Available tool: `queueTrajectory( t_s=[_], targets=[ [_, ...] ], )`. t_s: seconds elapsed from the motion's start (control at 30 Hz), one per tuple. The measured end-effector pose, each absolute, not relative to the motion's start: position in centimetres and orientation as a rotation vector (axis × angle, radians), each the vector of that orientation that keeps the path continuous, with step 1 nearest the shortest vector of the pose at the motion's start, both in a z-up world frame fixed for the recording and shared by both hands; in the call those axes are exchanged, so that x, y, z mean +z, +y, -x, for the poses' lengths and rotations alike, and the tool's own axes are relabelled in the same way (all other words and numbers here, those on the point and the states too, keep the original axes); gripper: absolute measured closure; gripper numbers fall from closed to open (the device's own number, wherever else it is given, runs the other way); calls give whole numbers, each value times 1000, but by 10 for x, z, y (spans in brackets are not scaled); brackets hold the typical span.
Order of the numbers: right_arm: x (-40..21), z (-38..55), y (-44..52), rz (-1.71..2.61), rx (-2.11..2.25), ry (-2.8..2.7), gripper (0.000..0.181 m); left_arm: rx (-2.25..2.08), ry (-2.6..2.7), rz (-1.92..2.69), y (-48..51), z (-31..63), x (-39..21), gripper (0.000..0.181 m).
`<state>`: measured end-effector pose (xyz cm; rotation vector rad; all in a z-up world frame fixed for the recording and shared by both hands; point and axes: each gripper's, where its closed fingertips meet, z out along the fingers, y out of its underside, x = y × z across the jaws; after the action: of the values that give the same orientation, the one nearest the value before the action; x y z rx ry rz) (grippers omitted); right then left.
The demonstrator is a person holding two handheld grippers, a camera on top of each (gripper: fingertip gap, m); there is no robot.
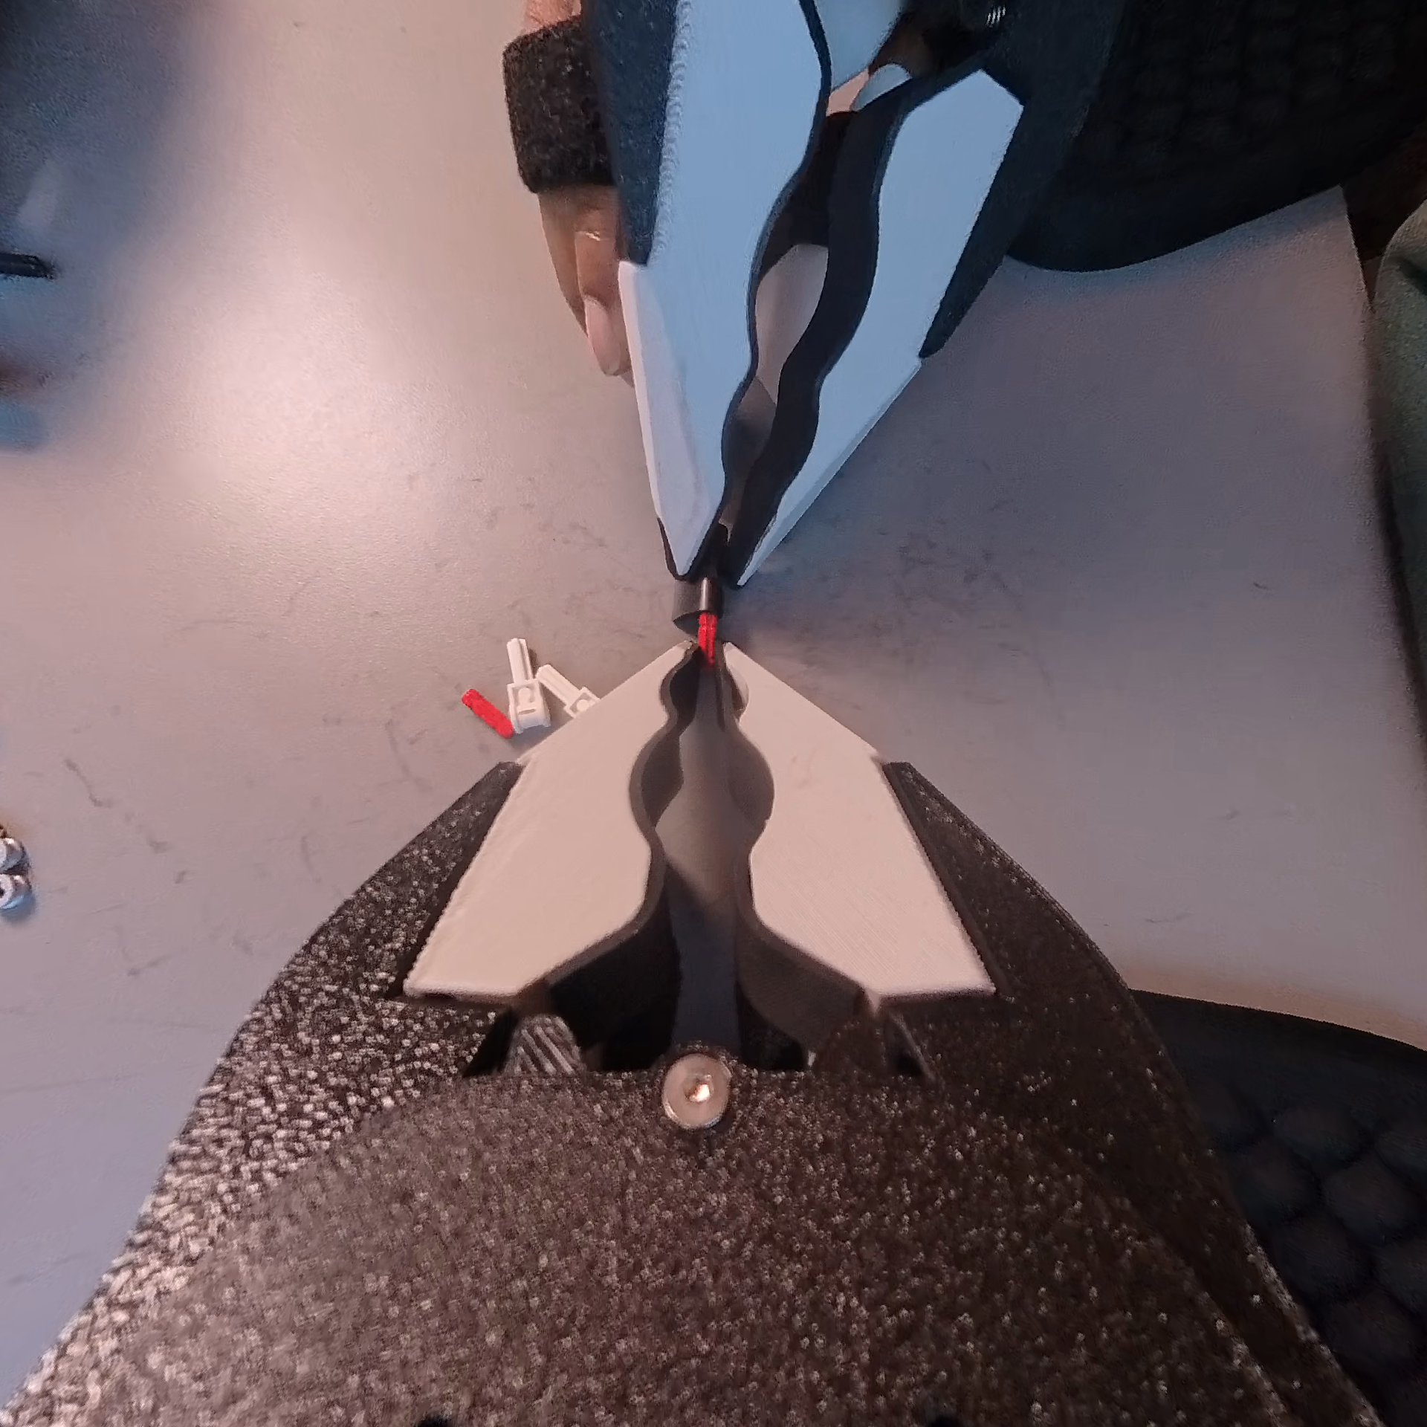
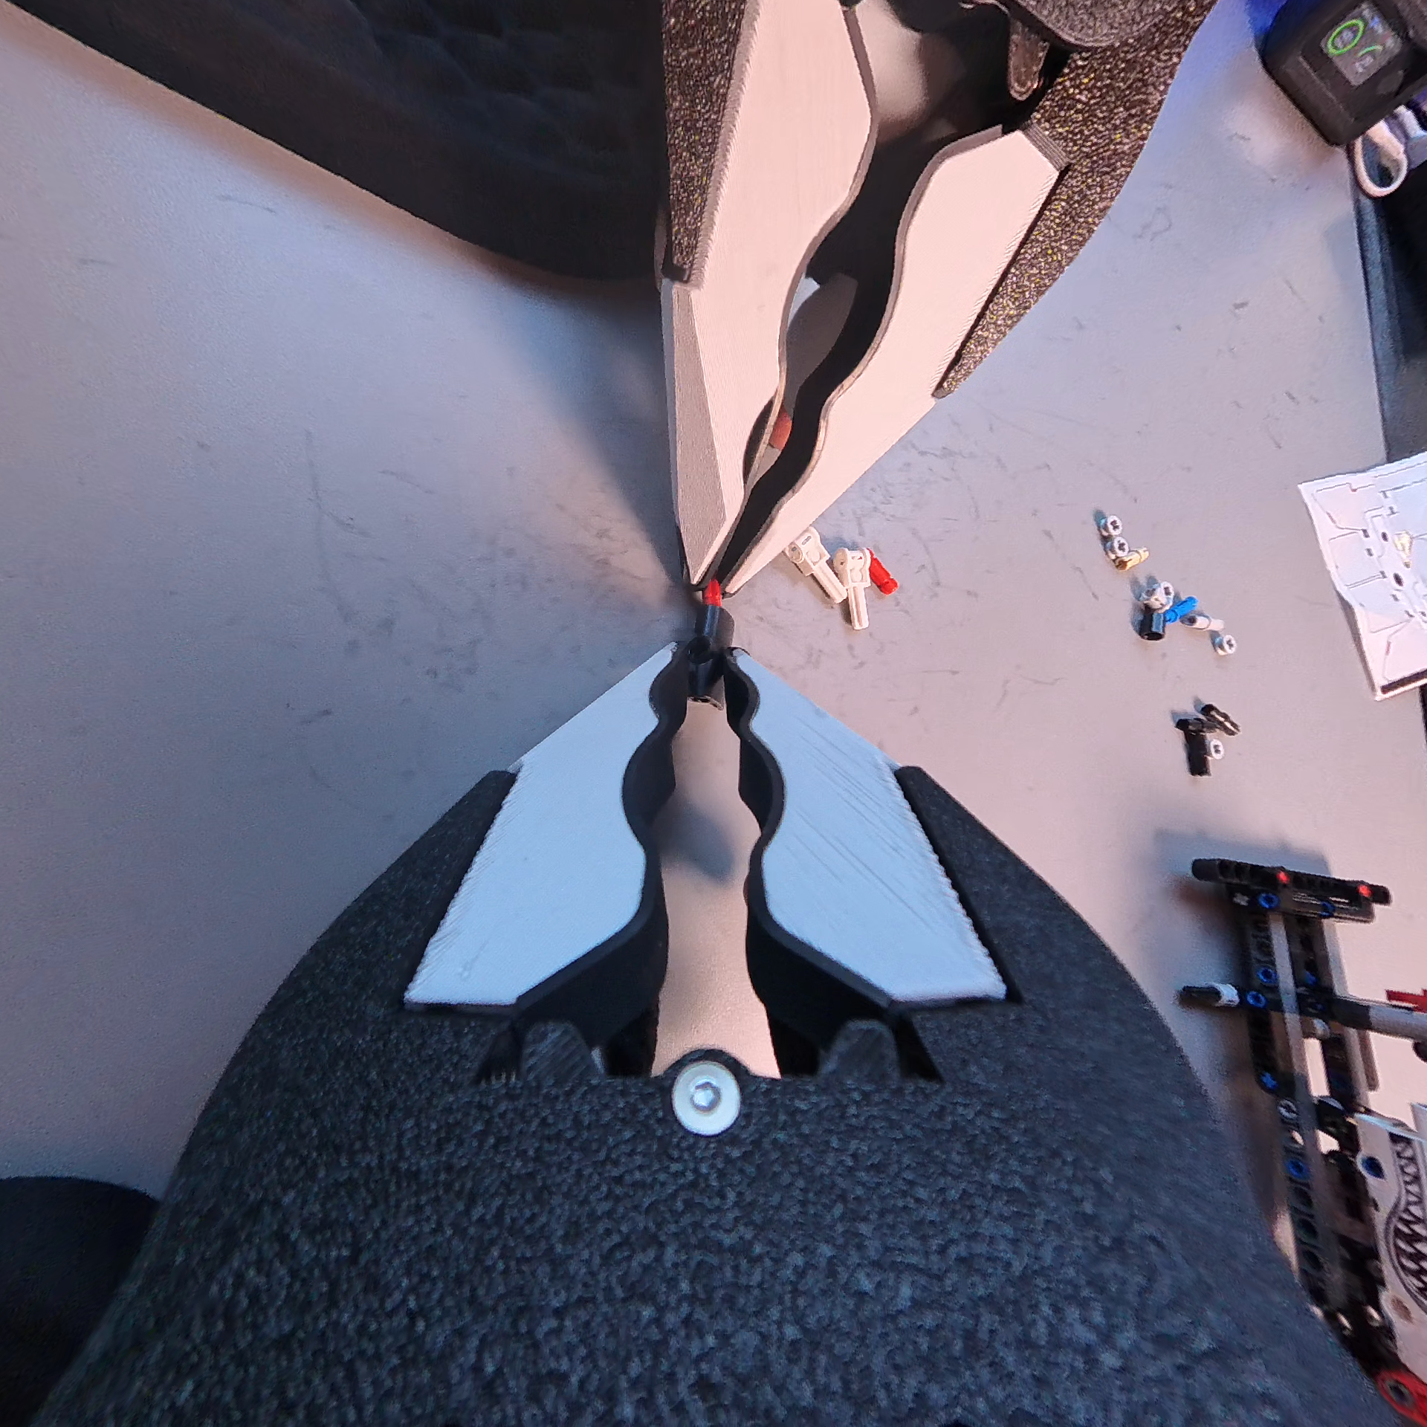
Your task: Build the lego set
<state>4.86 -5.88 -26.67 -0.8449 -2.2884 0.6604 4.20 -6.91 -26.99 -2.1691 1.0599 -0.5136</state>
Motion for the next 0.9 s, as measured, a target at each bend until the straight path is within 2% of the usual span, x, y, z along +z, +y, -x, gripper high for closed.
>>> queueTrajectory(
  t_s=[0.9],
  targets=[
    [-266,-48,-61,711,327,-2327,176,-566,1041,2200,-70,-45,-265,181]
  ],
)
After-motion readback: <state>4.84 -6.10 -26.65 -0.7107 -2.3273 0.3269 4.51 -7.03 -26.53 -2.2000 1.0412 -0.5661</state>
